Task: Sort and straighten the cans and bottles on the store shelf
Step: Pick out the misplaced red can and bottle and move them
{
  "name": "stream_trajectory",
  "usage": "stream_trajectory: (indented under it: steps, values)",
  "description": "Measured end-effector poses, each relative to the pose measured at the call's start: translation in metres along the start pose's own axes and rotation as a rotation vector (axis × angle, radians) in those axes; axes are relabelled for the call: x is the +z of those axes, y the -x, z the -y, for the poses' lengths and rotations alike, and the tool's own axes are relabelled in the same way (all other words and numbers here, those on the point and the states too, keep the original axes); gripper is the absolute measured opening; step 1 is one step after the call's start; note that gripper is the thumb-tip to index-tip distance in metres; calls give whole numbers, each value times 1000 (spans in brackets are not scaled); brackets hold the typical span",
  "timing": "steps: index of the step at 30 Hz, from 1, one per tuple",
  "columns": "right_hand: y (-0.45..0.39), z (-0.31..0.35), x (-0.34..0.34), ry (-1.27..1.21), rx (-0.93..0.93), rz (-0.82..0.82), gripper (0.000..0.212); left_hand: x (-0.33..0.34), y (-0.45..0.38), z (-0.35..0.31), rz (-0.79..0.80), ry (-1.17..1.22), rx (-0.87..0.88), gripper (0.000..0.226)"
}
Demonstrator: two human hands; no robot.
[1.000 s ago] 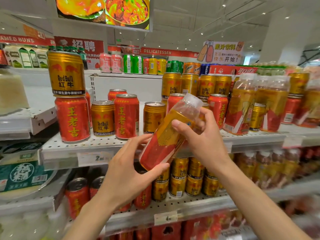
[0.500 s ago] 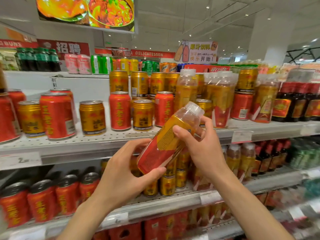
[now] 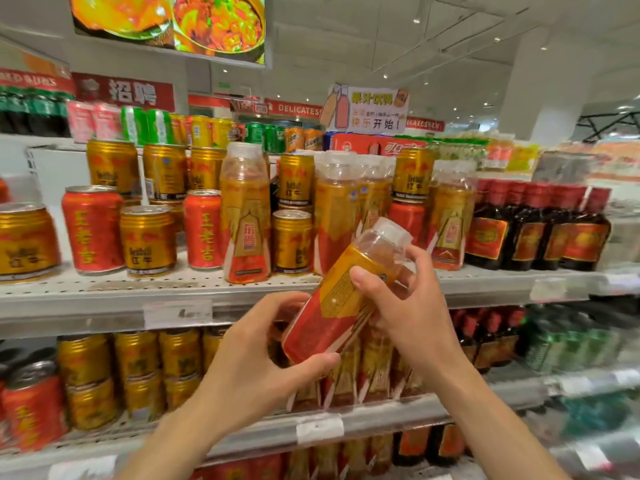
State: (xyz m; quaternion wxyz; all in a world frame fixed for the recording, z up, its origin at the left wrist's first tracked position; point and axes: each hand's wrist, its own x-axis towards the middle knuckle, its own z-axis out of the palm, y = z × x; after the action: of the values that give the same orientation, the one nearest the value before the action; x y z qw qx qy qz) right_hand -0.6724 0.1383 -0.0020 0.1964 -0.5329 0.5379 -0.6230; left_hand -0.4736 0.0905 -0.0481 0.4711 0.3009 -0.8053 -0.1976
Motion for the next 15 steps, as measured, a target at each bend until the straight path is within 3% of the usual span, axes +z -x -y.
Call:
stream_trajectory:
  steps: [8,15]
  values:
    - [-37,3,-20,38,-105,-33,73,24,-35,-4,-8,57,66,63]
    - [-75,16,-43,185,-175,-127,92,40,-76,-7,-51,5,166,66]
